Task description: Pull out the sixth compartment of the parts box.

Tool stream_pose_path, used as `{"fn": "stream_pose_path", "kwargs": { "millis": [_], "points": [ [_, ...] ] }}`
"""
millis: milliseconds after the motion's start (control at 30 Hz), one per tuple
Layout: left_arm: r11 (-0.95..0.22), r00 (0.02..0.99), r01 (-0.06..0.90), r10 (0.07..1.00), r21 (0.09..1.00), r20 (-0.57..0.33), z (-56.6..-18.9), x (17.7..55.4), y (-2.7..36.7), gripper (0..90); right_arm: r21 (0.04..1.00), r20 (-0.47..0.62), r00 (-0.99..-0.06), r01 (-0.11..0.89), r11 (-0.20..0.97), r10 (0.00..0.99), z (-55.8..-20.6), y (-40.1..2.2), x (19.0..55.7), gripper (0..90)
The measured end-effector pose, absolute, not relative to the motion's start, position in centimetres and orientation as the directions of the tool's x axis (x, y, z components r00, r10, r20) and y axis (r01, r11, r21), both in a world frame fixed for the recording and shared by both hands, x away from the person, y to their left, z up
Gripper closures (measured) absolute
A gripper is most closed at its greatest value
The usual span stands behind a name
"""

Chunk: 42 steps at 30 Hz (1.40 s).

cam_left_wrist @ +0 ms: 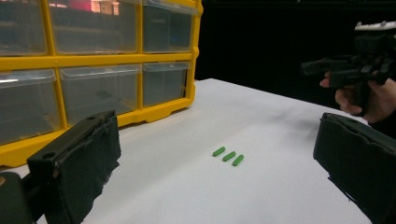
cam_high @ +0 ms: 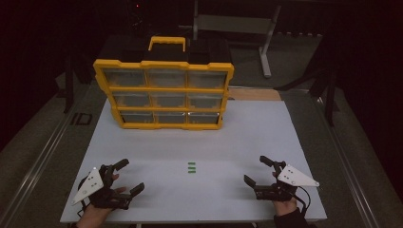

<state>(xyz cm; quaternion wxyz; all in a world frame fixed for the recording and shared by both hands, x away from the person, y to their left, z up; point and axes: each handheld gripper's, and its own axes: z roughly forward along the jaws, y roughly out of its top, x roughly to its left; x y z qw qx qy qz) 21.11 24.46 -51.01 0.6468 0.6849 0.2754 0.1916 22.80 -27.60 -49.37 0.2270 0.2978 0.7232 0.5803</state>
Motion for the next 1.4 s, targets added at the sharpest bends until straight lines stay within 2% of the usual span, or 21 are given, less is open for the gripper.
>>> {"fn": "stream_pose_path", "kwargs": {
  "millis": [500,1400],
  "points": [
    [-0.024,0.771,0.143,0.629,0.989,-0.096,-51.0,21.1,24.3,0.6,0.977,-0.065,-0.721,0.093,0.189,0.69,-43.9,-28.2,24.5,9.6],
    [-0.041,0.785,0.171,0.61,0.984,-0.111,-51.0,21.0,24.1,0.6,0.951,-0.24,-0.767,-0.062,0.303,0.595,-36.5,-24.4,29.0,9.6]
  ]
}}
